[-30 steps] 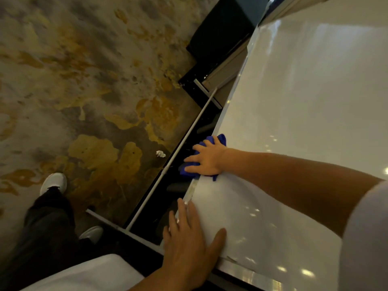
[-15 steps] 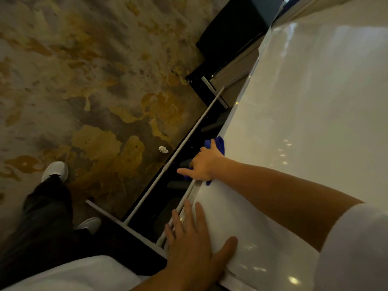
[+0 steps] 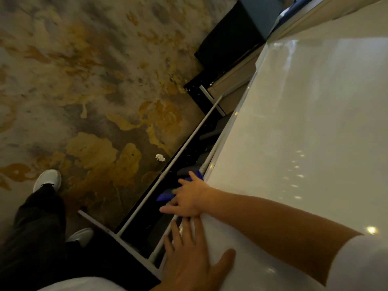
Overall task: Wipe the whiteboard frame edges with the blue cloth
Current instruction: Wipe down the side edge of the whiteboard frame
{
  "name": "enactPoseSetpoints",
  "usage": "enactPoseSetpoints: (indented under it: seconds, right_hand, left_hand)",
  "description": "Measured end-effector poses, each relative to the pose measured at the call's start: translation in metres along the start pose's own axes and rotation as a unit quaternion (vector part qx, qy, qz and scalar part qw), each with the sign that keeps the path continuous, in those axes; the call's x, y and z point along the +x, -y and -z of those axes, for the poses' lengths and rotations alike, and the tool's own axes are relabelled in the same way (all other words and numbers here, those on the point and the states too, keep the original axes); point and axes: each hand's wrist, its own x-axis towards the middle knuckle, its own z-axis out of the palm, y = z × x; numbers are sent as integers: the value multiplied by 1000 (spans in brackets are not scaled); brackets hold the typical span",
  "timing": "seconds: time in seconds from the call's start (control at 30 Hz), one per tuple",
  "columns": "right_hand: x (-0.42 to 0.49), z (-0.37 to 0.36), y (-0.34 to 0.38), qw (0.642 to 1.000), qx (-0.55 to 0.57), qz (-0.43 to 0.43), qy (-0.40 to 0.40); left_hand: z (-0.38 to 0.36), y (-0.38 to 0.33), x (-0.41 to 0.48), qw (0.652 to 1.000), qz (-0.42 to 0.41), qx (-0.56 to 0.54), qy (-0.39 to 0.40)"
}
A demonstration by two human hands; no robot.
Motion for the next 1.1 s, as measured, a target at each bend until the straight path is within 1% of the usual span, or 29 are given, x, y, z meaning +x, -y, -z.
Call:
enactPoseSetpoints:
  seconds: [0.03, 0.13, 0.2, 0.3, 0.37, 0.43, 0.47, 0.5, 0.57, 0.63, 0.67, 0.7, 0.77, 0.83, 0.87, 0.9, 1.0, 1.03, 1.07, 1.1]
  right_hand:
    - [0, -3, 0, 1000, -18, 2, 6]
    - [-8, 2, -44, 996, -57, -64, -5]
    - [-12, 1, -65, 996, -46, -70, 5]
    - [-10, 0, -73, 997, -14, -56, -41]
    - [-12, 10, -89, 992, 4, -90, -90]
    - [-18, 19, -111, 987, -18, -136, -84]
    - [-20, 20, -115, 987, -34, -140, -73]
    - [-22, 18, -111, 990, -41, -120, -62]
    - [-23, 0, -87, 997, -35, -33, -56]
    - [-30, -14, -64, 997, -44, 51, -34]
    - [-31, -19, -69, 996, -51, 62, -31]
    - [-31, -18, -82, 997, -52, 46, -32]
    - [-28, -12, -115, 995, -90, -18, -31]
    - [-24, -9, -136, 990, -116, -82, -18]
    - [-22, -8, -134, 989, -114, -93, -16]
    - [-19, -11, -127, 991, -102, -85, -21]
    - [-21, -24, -94, 995, -90, 23, -25]
    - [-24, -19, -98, 993, -102, 44, -28]
    - [-27, -12, -111, 992, -113, 33, -38]
    - [-29, -2, -128, 992, -117, -12, -50]
  left_hand:
    - [0, -1, 0, 1000, 5, -3, 6]
    - [0, 0, 3, 1000, 17, -16, 15]
    - [2, 2, 8, 999, 23, -22, 29]
    - [2, -1, 12, 998, 18, -28, 54]
    - [2, -5, 15, 998, 14, -20, 65]
    - [3, -9, 20, 997, 16, -12, 72]
    - [5, -11, 22, 997, 14, -9, 73]
    - [6, -13, 23, 997, 10, -8, 73]
    - [9, -15, 24, 998, -2, -11, 65]
    - [12, -16, 26, 999, -13, -20, 46]
    - [15, -19, 27, 999, -18, -22, 45]
    - [19, -22, 29, 998, -20, -20, 55]
    - [25, -27, 35, 997, -22, -10, 78]
    - [29, -30, 41, 997, -23, -1, 77]
    - [29, -29, 43, 997, -24, -5, 71]
    - [28, -29, 44, 998, -27, -9, 64]
    - [25, -32, 47, 998, -40, -19, 49]
    - [24, -34, 49, 998, -43, -21, 50]
    - [22, -37, 53, 997, -42, -23, 56]
    - [21, -39, 56, 997, -40, -27, 63]
